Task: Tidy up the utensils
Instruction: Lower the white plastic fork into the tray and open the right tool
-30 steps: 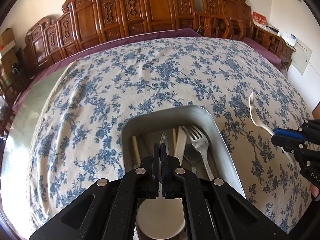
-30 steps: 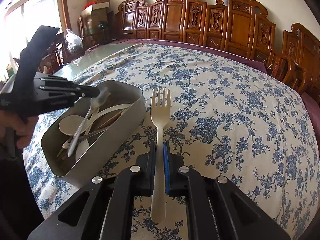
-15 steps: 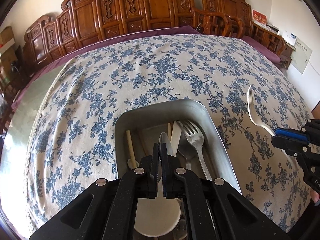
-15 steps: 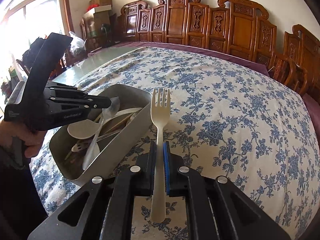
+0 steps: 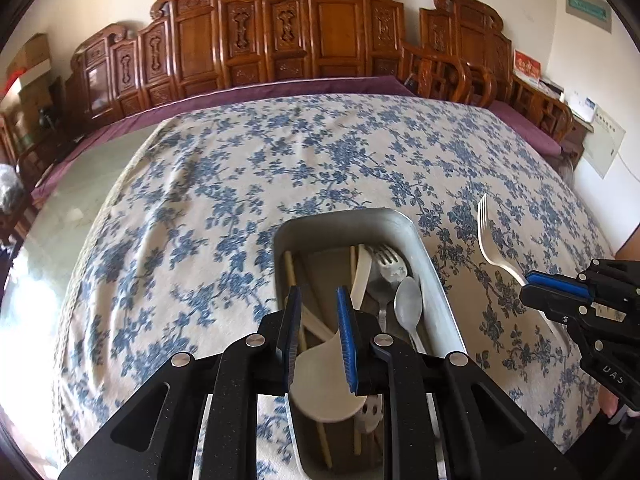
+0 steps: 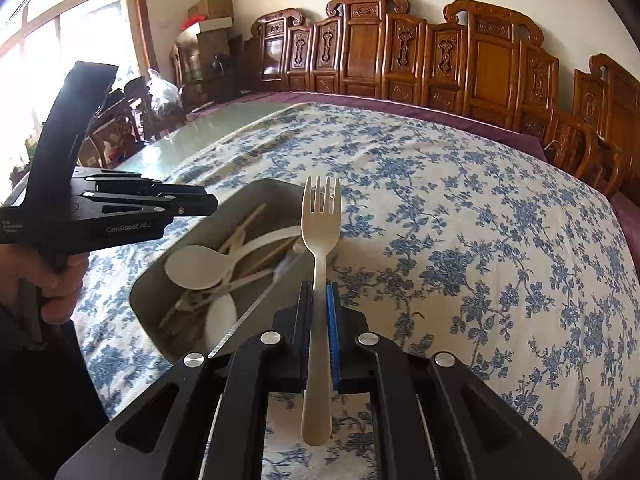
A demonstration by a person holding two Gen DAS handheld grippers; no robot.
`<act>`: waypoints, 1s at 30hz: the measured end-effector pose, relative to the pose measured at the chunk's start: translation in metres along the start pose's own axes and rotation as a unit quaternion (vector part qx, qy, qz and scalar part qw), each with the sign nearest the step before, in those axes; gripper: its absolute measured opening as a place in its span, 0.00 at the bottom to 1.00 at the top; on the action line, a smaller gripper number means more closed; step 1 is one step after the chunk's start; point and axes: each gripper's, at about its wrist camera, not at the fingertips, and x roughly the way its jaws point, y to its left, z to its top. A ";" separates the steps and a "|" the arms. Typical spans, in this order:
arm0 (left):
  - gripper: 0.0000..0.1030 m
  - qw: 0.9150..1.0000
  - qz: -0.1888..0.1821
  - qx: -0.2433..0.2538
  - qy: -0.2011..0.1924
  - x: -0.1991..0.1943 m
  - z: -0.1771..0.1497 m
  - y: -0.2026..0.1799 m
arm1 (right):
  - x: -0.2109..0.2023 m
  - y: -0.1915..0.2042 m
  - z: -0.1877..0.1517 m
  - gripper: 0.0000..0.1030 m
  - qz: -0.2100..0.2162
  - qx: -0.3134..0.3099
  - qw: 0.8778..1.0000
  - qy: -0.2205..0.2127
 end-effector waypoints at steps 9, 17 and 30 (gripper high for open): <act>0.17 1.000 0.016 -0.016 -0.014 -0.023 -0.016 0.016 | -0.001 0.026 0.013 0.09 0.010 -0.010 1.000 -0.001; 0.17 0.999 0.012 -0.029 -0.021 -0.027 -0.024 0.030 | 0.016 0.047 0.028 0.09 0.024 0.010 1.000 0.011; 0.17 0.998 0.016 -0.054 -0.021 -0.025 -0.031 0.059 | 0.072 0.069 0.046 0.09 0.017 0.027 0.998 0.051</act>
